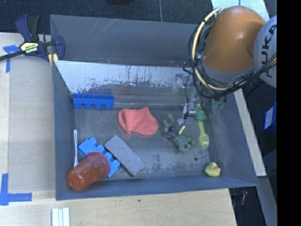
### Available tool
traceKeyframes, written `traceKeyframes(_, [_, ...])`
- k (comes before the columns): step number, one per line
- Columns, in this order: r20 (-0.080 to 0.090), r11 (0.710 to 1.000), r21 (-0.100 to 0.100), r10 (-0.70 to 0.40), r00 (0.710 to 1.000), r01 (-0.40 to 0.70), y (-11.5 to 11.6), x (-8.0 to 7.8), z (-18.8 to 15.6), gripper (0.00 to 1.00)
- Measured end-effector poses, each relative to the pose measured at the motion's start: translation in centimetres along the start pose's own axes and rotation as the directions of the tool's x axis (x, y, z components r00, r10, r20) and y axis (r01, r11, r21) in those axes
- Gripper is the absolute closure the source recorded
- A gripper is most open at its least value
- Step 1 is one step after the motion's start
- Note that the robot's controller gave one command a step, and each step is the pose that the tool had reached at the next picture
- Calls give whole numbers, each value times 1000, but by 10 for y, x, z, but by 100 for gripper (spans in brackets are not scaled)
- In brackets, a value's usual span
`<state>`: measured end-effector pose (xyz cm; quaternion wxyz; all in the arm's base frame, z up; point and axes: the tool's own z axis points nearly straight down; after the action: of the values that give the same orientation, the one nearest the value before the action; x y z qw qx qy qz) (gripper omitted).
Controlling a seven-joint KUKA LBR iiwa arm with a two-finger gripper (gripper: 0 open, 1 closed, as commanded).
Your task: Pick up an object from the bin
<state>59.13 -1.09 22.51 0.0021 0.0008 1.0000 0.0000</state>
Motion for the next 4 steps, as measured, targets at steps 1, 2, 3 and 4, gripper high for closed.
traceKeyframes(1, [5,998,0,-66,998,66,62,-6,86,0])
traceKeyframes(2, [12,976,-2,218,976,-218,140,-5,70,0])
traceKeyframes(3, [-1,982,1,187,982,-187,125,-4,102,0])
traceKeyframes(4, [11,921,-7,389,921,-388,107,-14,149,0])
